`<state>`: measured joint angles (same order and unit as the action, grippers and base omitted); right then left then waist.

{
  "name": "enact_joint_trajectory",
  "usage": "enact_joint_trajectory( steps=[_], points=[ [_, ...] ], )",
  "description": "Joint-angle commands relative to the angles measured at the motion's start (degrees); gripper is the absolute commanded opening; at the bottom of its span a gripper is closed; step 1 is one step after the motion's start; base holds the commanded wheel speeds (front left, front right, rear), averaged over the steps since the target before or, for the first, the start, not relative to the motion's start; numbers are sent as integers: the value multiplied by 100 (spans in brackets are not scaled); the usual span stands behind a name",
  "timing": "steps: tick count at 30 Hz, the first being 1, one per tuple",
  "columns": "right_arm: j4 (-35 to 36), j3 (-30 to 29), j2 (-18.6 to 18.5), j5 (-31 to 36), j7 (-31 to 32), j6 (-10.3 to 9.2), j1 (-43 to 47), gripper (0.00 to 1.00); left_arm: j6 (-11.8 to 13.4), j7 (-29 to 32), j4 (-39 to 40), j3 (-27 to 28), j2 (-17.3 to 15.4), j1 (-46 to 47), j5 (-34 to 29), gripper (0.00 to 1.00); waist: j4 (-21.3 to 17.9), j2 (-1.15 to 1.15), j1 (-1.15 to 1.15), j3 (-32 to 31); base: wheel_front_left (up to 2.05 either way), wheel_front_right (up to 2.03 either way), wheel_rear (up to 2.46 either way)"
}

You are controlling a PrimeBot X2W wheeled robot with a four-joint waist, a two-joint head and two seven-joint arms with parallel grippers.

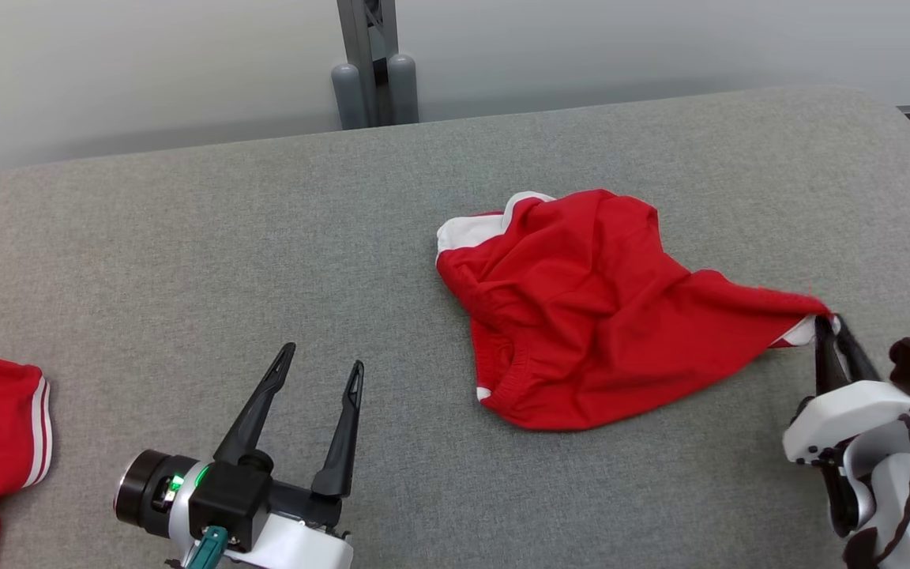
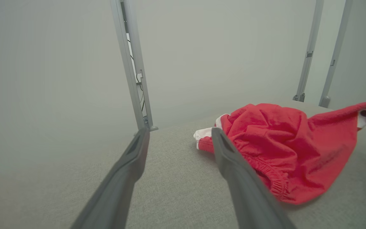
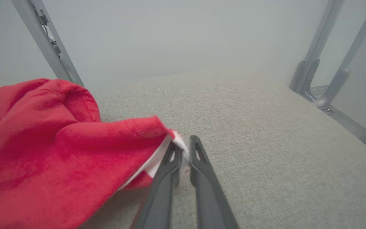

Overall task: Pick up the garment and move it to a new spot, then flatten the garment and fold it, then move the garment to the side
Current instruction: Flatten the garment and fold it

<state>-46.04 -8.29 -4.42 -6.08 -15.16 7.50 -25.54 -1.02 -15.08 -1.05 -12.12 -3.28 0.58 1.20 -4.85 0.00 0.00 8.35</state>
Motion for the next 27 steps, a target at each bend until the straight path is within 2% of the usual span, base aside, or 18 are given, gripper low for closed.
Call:
enact_joint_trajectory(
  steps=[1,6,10,13,21,22,27],
  points=[
    [20,-241,-12,223,-7,-2,-36,100,-17,-5,-45,4,-30,79,-15,100,11,0,0,-6,0,0,0],
    [525,-706,63,895,-7,-2,62,100,-84,-5,-157,-46,-35,75,-20,100,-2,0,0,-9,0,0,0],
    [1179,-666,130,1070,-6,-2,228,100,-94,-5,-262,-72,-35,129,-48,100,-52,0,0,-35,0,0,0],
    [1562,-368,141,965,-6,-2,368,100,-96,-5,-365,-87,-26,184,-8,100,-118,0,0,-65,0,0,0],
    [2224,861,142,221,-6,-2,872,100,-49,-5,-581,-114,-1,329,100,100,-269,0,0,-170,0,0,0],
    [2224,861,142,221,-6,-2,872,100,-49,-5,-581,-114,-1,329,100,100,-269,0,0,-170,0,0,0],
    [2519,1414,131,62,-6,-2,1282,100,-203,-5,-795,-323,4,332,60,100,-302,0,0,-241,0,0,0]
  ],
)
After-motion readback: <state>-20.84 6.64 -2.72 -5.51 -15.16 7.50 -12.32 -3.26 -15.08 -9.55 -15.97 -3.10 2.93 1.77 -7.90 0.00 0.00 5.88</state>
